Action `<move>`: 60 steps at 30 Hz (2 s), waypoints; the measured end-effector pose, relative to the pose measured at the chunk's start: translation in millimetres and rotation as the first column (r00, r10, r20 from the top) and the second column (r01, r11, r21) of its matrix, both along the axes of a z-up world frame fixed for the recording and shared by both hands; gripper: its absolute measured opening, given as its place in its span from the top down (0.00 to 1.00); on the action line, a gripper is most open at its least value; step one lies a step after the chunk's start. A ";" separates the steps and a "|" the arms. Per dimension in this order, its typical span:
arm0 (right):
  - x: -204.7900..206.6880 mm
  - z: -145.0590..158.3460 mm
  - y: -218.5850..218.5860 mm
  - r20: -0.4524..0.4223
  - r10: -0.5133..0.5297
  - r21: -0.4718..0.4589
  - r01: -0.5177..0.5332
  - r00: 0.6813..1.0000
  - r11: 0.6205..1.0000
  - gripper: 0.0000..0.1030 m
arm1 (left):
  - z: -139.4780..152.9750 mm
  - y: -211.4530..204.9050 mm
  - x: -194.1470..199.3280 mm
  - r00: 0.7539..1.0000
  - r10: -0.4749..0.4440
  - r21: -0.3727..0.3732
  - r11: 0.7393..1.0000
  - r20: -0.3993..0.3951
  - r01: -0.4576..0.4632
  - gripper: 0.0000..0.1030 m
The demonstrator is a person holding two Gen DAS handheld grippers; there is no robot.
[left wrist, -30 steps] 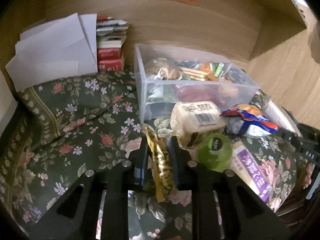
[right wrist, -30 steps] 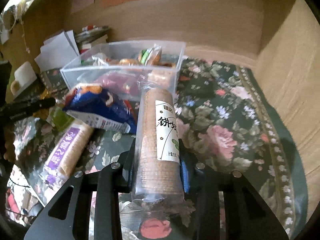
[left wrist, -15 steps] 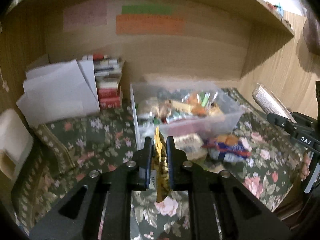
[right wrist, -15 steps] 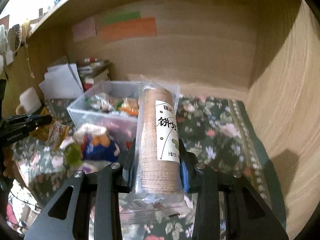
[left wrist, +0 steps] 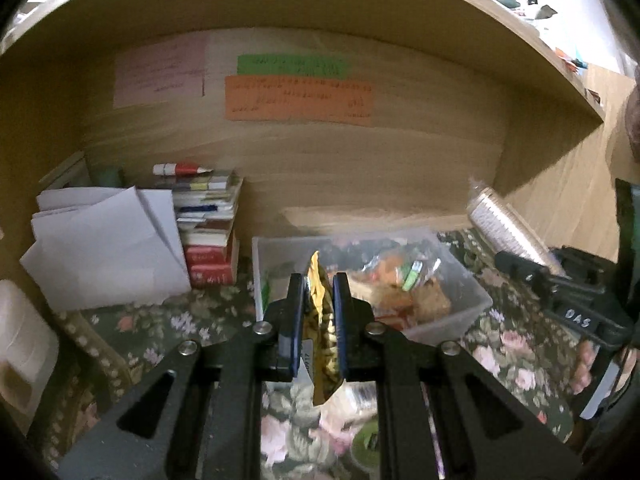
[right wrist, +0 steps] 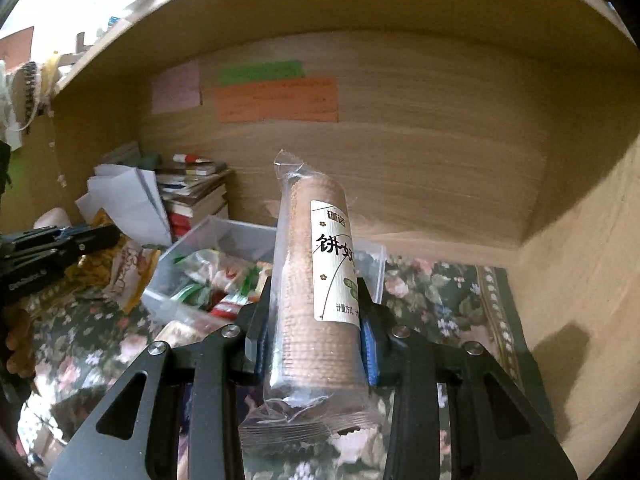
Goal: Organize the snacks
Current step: 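Carry the yellow bag and cracker roll over the clear box and open both tools, then grasp the green jelly cup with the left tool while the right tool grasps the blue snack bag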
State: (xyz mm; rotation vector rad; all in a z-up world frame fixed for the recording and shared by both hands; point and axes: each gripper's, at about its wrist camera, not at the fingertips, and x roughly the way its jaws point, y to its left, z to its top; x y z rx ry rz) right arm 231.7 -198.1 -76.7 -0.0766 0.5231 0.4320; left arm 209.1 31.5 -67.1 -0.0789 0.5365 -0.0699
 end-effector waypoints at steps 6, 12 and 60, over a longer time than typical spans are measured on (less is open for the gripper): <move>38.8 -13.3 3.0 -0.050 -0.040 -0.007 0.039 0.998 0.999 0.69 | -10.5 -2.4 29.8 1.000 0.000 -0.003 1.000 -0.020 0.000 0.87; 68.9 -34.5 10.1 -0.121 -0.072 -0.030 0.069 0.990 0.997 0.69 | -26.7 -1.8 56.5 0.998 -0.008 -0.015 1.000 -0.061 0.008 0.87; -51.7 -50.9 31.1 -0.180 0.173 -0.009 -0.177 0.968 0.984 0.27 | -67.3 -5.7 -49.8 0.988 0.021 -0.007 1.000 -0.152 -0.023 0.05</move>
